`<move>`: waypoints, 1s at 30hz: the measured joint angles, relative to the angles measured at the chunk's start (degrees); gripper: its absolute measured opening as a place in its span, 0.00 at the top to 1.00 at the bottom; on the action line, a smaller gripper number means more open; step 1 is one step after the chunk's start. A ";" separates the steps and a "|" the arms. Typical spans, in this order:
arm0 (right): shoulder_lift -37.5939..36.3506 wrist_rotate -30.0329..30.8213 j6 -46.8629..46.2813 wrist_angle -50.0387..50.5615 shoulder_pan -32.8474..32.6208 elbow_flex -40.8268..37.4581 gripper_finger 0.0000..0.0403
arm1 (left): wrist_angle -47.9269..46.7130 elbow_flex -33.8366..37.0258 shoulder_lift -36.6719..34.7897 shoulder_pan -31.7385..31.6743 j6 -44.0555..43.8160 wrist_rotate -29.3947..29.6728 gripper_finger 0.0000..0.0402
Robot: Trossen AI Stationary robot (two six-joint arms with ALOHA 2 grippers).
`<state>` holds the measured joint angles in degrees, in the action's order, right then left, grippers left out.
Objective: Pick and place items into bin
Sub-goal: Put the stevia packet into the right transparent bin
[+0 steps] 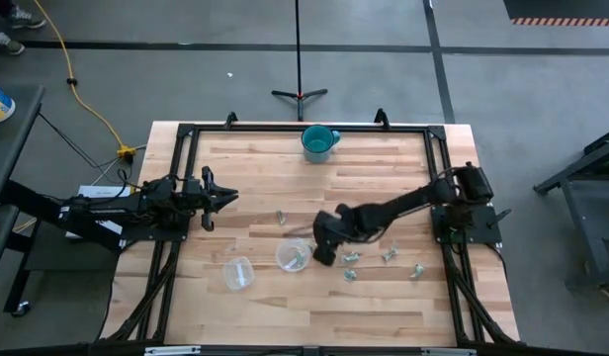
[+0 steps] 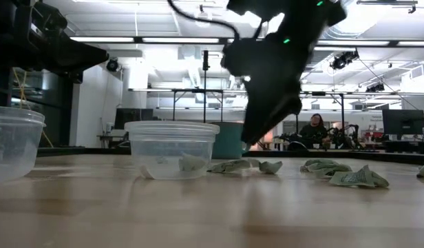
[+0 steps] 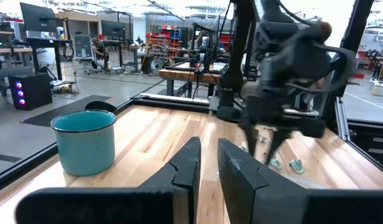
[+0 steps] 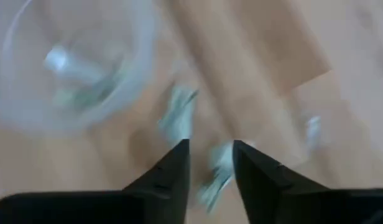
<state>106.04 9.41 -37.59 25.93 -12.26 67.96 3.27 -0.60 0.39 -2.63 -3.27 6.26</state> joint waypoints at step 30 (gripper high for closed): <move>0.90 5.14 0.41 -7.69 -3.38 -8.96 0.57 | 0.04 0.01 0.02 0.01 0.00 0.00 0.77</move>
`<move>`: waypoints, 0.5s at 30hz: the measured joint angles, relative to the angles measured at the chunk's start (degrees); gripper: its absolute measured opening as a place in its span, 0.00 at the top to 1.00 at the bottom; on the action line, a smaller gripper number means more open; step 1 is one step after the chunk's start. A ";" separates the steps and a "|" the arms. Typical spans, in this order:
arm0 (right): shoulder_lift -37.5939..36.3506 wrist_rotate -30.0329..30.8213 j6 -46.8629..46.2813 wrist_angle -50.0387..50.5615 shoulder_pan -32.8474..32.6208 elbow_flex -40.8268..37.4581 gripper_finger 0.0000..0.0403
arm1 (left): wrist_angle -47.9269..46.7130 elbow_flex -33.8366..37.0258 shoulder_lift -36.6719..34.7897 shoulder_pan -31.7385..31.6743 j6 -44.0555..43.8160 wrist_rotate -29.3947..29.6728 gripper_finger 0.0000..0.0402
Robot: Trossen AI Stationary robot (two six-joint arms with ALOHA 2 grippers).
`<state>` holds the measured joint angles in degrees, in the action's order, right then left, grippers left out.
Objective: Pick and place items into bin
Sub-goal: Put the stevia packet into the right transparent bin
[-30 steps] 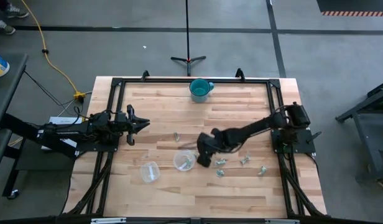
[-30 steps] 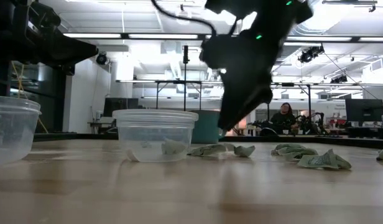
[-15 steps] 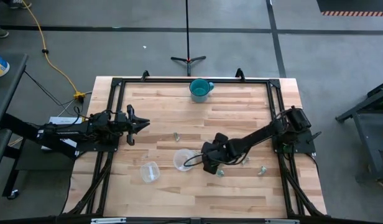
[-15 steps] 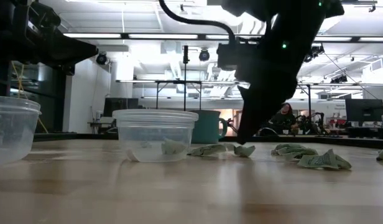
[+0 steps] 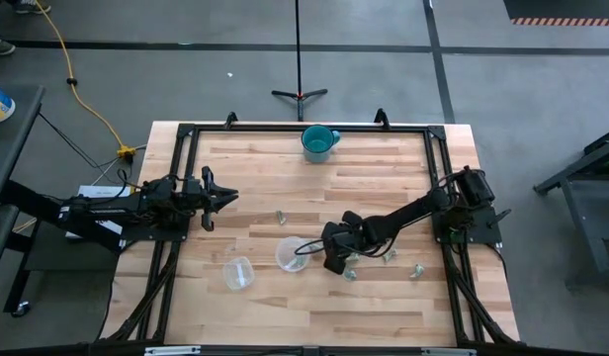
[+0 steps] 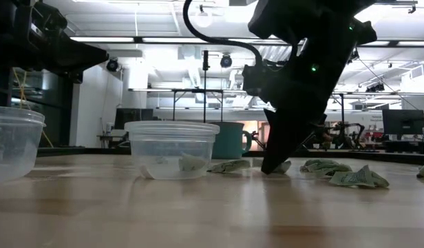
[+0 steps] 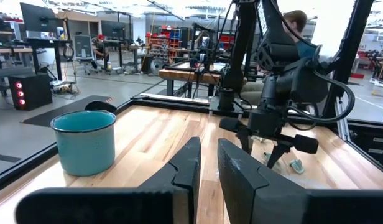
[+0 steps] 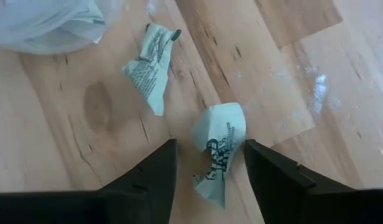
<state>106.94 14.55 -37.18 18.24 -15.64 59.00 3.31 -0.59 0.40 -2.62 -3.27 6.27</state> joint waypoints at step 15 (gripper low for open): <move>-0.27 -1.44 0.02 0.71 0.02 0.30 0.98 | 0.00 -0.01 -0.01 0.00 0.00 0.02 0.77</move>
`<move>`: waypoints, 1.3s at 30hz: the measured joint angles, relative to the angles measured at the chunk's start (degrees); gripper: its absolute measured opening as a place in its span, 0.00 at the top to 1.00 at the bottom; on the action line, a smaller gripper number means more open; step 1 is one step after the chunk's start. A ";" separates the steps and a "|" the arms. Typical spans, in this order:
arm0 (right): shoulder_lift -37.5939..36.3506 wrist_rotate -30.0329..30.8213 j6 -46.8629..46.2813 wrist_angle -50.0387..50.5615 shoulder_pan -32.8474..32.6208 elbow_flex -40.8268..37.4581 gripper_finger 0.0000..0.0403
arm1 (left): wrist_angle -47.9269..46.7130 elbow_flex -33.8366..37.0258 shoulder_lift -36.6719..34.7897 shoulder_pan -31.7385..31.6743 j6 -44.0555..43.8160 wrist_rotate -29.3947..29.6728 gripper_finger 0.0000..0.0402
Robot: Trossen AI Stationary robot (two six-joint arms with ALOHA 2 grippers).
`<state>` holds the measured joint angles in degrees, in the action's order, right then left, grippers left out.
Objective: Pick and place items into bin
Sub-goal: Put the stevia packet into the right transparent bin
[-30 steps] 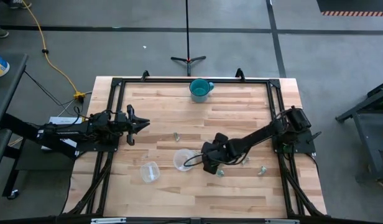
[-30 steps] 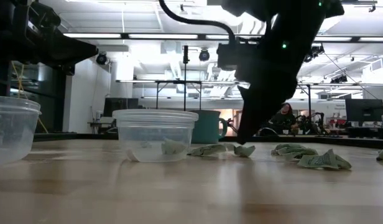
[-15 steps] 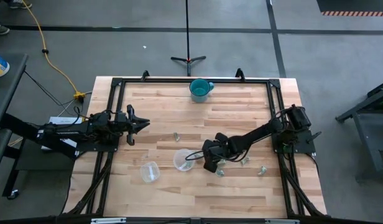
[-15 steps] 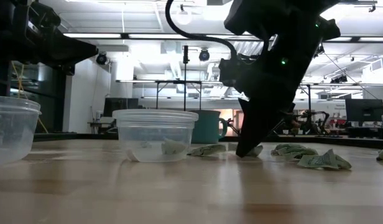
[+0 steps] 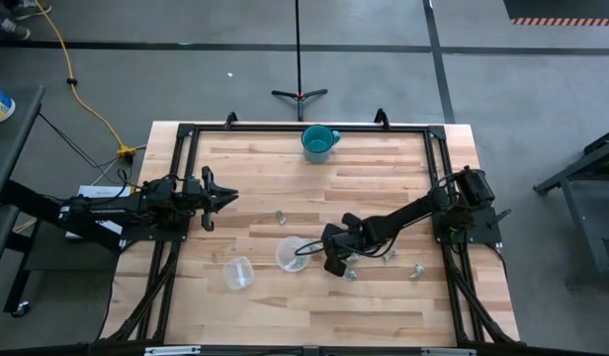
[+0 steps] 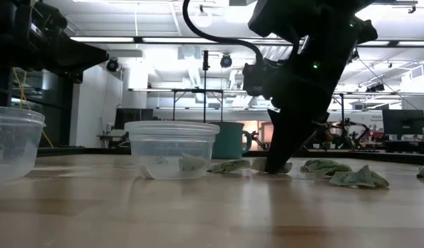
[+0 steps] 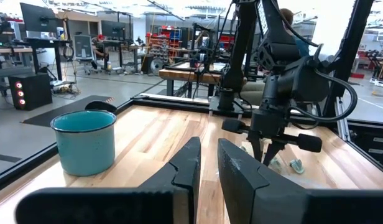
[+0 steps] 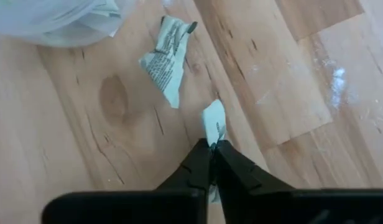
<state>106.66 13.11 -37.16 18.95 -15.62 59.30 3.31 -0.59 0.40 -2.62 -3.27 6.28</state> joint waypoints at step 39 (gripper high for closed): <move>-2.96 3.25 17.37 -16.51 0.61 6.32 0.49 | 0.02 0.00 -0.02 -0.02 0.00 0.02 0.77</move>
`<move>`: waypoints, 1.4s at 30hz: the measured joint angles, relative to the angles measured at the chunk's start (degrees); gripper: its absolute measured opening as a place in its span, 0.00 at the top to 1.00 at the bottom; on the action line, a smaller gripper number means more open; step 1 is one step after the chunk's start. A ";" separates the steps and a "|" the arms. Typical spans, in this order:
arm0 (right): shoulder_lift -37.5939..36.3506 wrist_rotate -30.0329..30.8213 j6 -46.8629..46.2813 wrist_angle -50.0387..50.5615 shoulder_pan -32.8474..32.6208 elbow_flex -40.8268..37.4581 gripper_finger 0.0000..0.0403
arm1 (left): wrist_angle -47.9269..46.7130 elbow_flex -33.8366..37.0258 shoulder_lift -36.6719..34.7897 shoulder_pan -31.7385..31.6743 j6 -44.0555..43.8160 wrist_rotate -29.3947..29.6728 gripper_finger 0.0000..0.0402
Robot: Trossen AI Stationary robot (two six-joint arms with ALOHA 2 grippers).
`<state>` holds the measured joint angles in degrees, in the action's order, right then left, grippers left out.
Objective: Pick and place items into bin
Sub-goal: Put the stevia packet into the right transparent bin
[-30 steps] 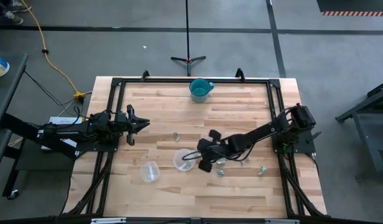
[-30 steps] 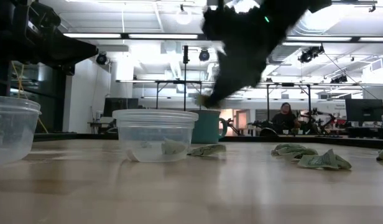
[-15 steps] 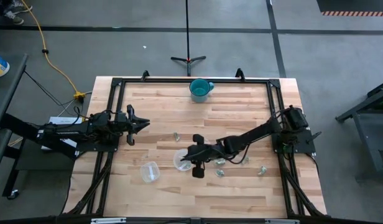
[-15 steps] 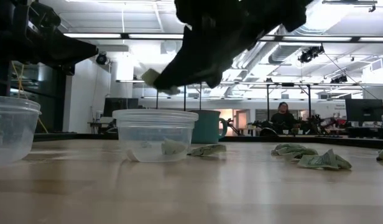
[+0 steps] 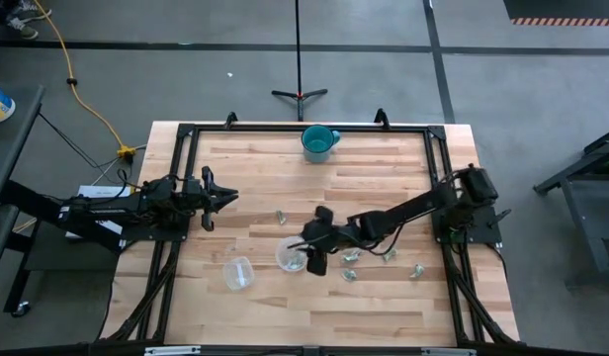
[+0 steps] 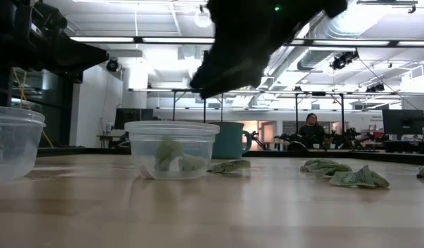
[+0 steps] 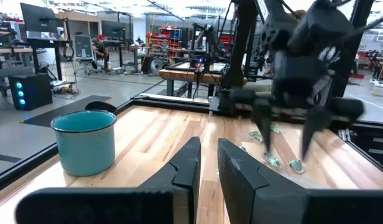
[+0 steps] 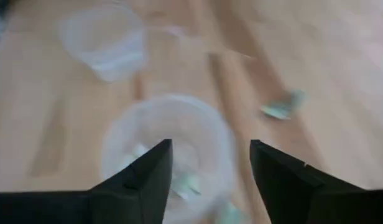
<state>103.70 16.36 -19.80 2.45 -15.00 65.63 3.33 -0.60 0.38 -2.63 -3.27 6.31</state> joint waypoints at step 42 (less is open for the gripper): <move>8.79 -3.41 -7.39 9.48 -0.33 -0.02 0.98 | -0.02 0.01 0.02 0.01 0.61 0.42 0.77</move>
<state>112.49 12.95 -27.18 11.93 -15.33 65.60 3.31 -0.58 0.40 -2.62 -2.66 6.72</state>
